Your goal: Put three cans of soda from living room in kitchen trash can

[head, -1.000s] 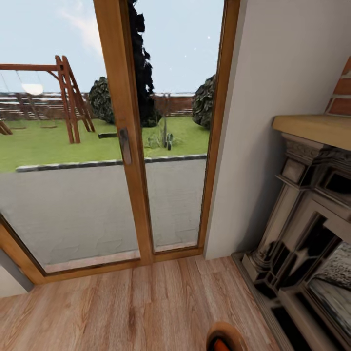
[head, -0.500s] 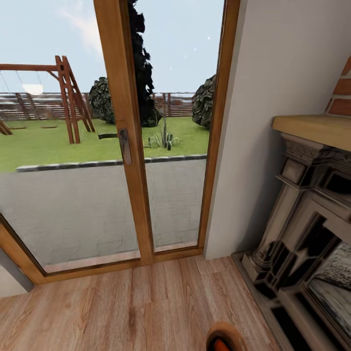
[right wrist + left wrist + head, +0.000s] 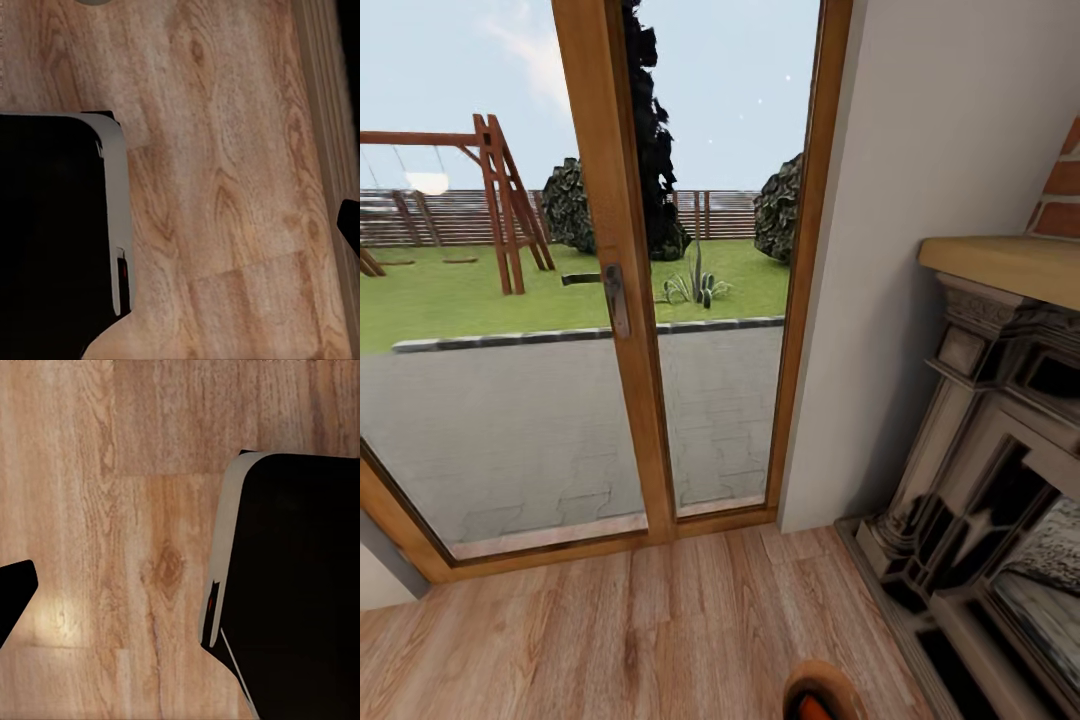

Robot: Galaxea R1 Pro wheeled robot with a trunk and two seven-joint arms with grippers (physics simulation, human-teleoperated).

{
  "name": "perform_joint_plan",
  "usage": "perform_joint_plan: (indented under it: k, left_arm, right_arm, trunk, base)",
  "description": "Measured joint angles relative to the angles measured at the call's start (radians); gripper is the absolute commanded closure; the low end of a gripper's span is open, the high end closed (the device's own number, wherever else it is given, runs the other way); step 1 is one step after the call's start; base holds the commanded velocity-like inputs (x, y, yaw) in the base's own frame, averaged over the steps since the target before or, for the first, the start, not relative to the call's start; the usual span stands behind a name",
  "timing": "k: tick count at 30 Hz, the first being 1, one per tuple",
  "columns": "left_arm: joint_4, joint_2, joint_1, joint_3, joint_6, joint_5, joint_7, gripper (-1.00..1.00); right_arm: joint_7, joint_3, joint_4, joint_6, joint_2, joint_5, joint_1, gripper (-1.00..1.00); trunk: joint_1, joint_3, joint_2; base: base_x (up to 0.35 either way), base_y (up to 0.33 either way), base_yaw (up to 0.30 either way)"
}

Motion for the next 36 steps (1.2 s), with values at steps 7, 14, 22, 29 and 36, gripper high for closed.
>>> perform_joint_plan:
  k: [7, 14, 22, 29, 36]
  left_arm:
    - [0.0, -0.002, 0.0, 0.0, 0.0, 0.0, 0.0, -1.0]
    - [0.0, -0.003, 0.0, 0.001, 0.0, 0.0, 0.0, -1.0]
    - [0.0, -0.003, 0.0, 0.001, 0.0, 0.0, 0.0, -1.0]
    - [0.0, -0.003, 0.0, 0.001, 0.0, 0.0, 0.0, -1.0]
    - [0.0, -0.003, 0.0, 0.0, 0.0, 0.001, 0.0, -1.0]
  right_arm:
    - [0.0, 0.001, 0.001, 0.0, 0.026, 0.001, 0.0, -1.0]
    - [0.0, 0.0, 0.001, 0.0, 0.06, -0.001, 0.0, -1.0]
    - [0.0, 0.001, -0.006, 0.0, 0.064, -0.001, 0.0, -1.0]
    - [0.0, 0.001, -0.006, 0.0, 0.063, -0.001, 0.0, -1.0]
    - [0.0, 0.001, -0.006, 0.0, 0.064, -0.001, 0.0, -1.0]
  trunk:
    - [0.0, 0.0, 0.0]
    - [0.0, 0.0, 0.0]
    - [0.0, 0.0, 0.0]
    - [0.0, 0.0, 0.0]
    - [0.0, 0.0, 0.0]
  base:
    - [0.0, 0.0, 0.0]
    - [0.0, 0.0, 0.0]
    - [0.0, 0.0, 0.0]
    - [0.0, 0.0, 0.0]
    - [0.0, 0.0, 0.0]
